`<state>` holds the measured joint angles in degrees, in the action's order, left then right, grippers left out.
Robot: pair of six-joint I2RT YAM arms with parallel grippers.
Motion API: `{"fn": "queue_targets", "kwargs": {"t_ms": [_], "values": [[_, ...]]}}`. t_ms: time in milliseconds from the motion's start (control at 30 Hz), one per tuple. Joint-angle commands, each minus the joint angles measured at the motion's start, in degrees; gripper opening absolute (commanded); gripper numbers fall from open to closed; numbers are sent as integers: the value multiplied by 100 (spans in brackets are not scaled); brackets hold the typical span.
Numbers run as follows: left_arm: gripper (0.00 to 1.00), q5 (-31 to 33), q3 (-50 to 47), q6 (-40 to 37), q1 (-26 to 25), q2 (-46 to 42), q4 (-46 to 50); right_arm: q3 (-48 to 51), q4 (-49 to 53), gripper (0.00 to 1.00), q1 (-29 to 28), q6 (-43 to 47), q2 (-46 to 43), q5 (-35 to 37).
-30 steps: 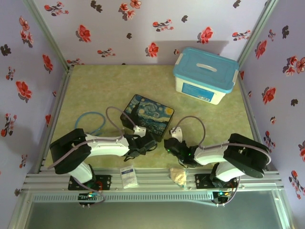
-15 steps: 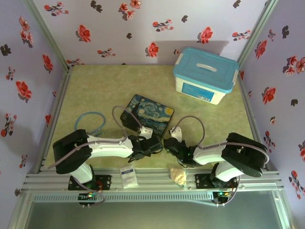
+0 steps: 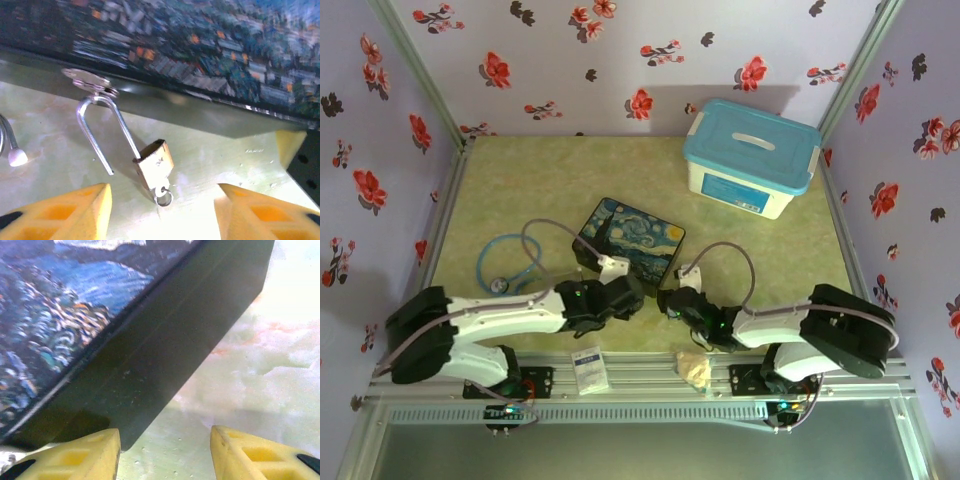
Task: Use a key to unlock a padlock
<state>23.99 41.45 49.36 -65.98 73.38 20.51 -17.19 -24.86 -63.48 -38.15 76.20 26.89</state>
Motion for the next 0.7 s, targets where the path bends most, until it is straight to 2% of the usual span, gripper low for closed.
{"fn": "queue_targets", "kwargs": {"t_ms": [0,100,200,333,433,533,667], "values": [[61,-485,-286,-460,604,-624,-293,-221,413,50,-328,-22,-372,117],[68,-898,-186,-884,1344,-1100,-170,-387,415,50,-687,48,-507,236],[71,-1621,-33,-1262,2220,-1300,-223,-379,-251,50,-733,-84,-345,-254],[78,-1915,243,-1849,3006,-973,-331,-701,-440,50,-812,-23,175,-429],[81,-2433,381,-2011,3575,-480,-746,-1201,-212,53,-824,46,696,-496],[82,-2436,578,-2322,3862,7,-1044,-1535,-112,54,-722,4,1073,-534],[83,-2493,888,-2545,4159,690,-1256,-1471,44,54,-522,-424,1059,-246]]}}
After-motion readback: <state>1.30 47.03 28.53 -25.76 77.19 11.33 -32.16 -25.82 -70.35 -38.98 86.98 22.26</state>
